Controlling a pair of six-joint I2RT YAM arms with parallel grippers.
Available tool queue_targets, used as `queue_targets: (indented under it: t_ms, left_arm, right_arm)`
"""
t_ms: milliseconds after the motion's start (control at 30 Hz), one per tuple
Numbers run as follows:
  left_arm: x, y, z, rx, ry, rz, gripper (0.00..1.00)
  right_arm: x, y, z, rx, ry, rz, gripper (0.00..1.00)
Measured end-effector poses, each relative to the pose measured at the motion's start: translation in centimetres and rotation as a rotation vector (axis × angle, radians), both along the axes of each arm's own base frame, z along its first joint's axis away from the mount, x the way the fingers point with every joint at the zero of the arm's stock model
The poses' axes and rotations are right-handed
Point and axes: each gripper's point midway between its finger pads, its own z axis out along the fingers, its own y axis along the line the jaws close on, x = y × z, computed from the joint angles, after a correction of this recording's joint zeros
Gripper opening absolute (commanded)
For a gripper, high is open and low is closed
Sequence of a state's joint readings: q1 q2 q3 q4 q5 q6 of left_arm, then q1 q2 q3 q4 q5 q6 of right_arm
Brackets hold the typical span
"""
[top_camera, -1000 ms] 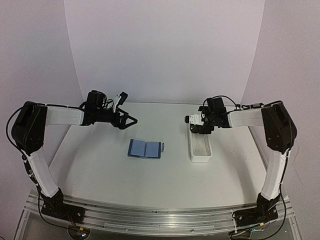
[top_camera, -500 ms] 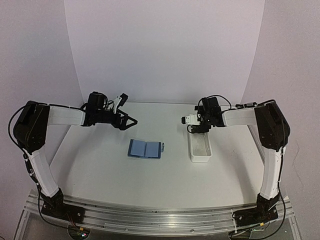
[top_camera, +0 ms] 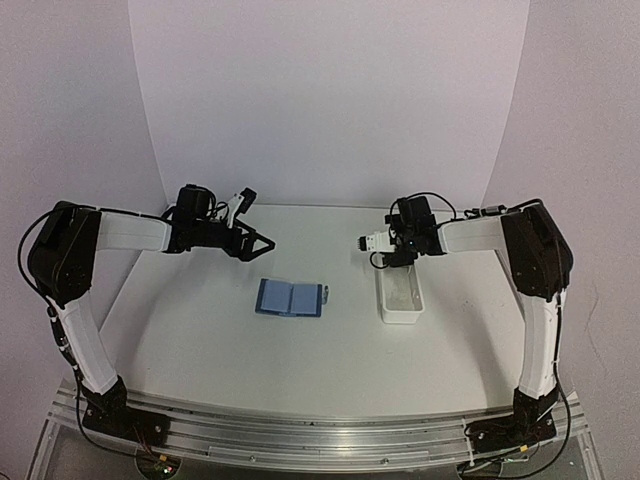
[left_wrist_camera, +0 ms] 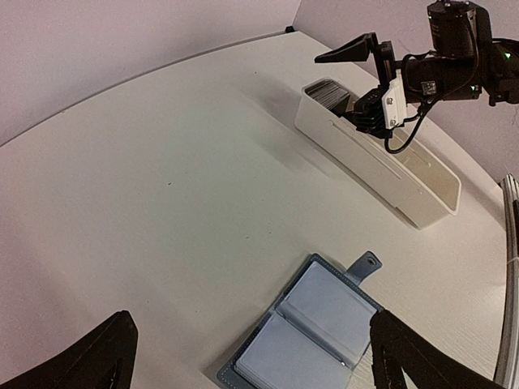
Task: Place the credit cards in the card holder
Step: Pick up the credit card from the storage box.
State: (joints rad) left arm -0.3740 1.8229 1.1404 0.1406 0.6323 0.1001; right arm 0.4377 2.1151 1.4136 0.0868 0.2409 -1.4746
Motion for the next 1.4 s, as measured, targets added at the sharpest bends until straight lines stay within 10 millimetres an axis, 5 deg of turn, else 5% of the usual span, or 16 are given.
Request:
queue_targets:
  t_ms: [133, 400, 967, 1400]
  left_arm:
    - [0.0, 0.0, 0.0, 0.000, 0.000, 0.000, 0.99]
    - [0.0, 0.0, 0.0, 0.000, 0.000, 0.000, 0.99]
    - [0.0, 0.0, 0.0, 0.000, 0.002, 0.000, 0.99]
    - [-0.1, -0.1, 0.0, -0.007, 0.006, -0.007, 0.99]
  right_arm:
    - [-0.2, -0.1, -0.4, 0.004, 0.016, -0.010, 0.58]
    - [-0.7, -0.2, -1.1, 0.006, 0.052, -0.022, 0.54]
    - [-1.4, -0.4, -1.5, 0.030, 0.121, -0.060, 0.17]
    - [-1.7, 0.0, -0.7, 0.064, 0.181, -0.075, 0.03]
